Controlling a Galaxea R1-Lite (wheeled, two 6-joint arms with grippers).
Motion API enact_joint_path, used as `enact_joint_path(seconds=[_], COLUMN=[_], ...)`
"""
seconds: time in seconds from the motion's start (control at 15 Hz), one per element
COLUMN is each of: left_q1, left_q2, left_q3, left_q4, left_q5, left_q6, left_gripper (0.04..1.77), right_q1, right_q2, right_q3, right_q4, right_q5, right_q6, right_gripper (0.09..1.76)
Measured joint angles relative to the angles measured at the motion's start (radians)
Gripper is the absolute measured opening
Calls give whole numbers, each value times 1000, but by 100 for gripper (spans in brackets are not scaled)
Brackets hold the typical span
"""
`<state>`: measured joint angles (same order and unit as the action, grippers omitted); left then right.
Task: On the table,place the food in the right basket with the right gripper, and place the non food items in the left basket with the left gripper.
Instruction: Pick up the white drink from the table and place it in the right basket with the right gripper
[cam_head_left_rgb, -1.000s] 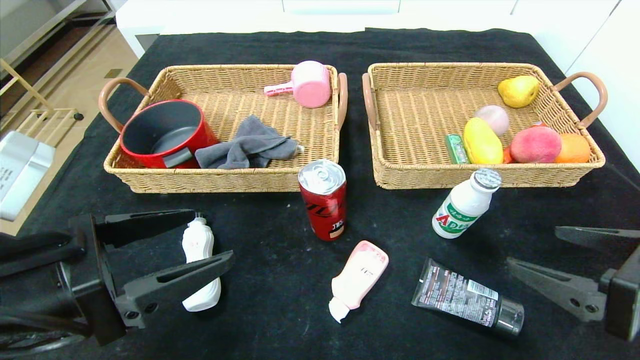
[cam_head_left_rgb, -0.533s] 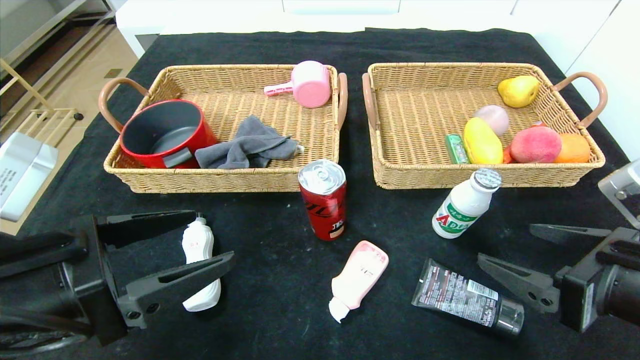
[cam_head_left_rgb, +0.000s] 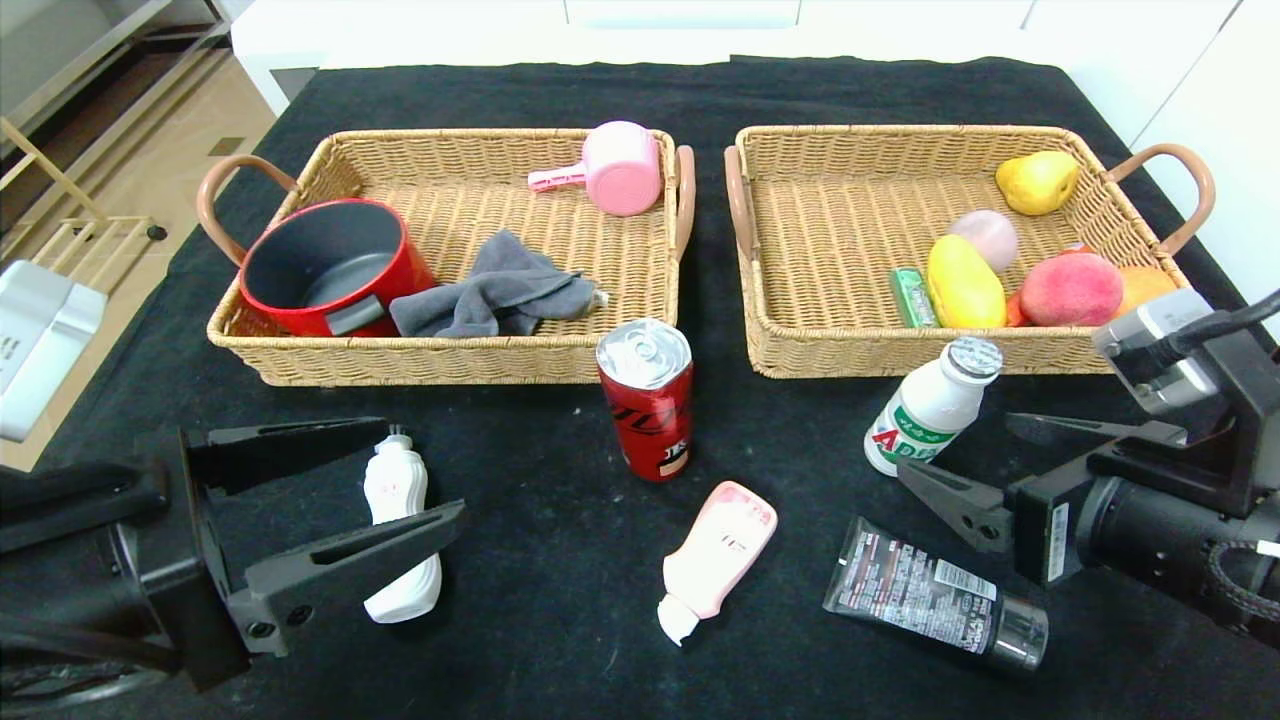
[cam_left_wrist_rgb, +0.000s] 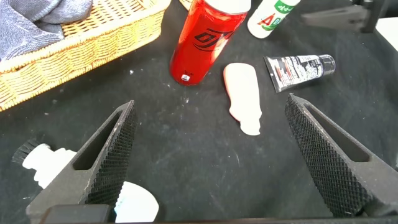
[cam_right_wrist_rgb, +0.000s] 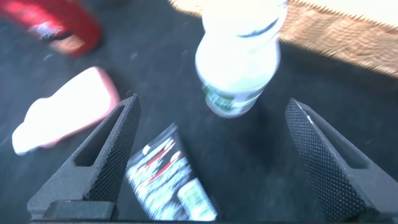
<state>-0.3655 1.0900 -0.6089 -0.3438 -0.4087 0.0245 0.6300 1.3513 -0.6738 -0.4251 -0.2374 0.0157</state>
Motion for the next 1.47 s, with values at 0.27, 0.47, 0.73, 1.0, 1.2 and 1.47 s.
enact_joint_path(seconds=[0.27, 0.47, 0.73, 1.0, 1.2, 1.47], left_q1=[-1, -1, -1, -1, -1, -1], left_q2=[-8, -11, -11, -13, -13, -13], left_q3=[0, -1, -1, -1, -1, -1], left_q4=[2, 2, 1, 0, 0, -1], left_q5=[0, 0, 0, 0, 0, 0], left_q6=[1, 1, 1, 1, 1, 1], left_gripper=[172, 172, 172, 172, 172, 172], right_q1=[0, 0, -9, -18, -20, -21], right_q2=[52, 71, 106, 120, 126, 130], right_q3=[-2, -4, -6, -20, -27, -29], right_q4=[-68, -87, -137, -139, -139, -139], right_q5=[-17, -19, -17, -19, -20, -26], right_q6=[0, 0, 0, -1, -1, -2], right_gripper=[170, 170, 170, 171, 171, 171])
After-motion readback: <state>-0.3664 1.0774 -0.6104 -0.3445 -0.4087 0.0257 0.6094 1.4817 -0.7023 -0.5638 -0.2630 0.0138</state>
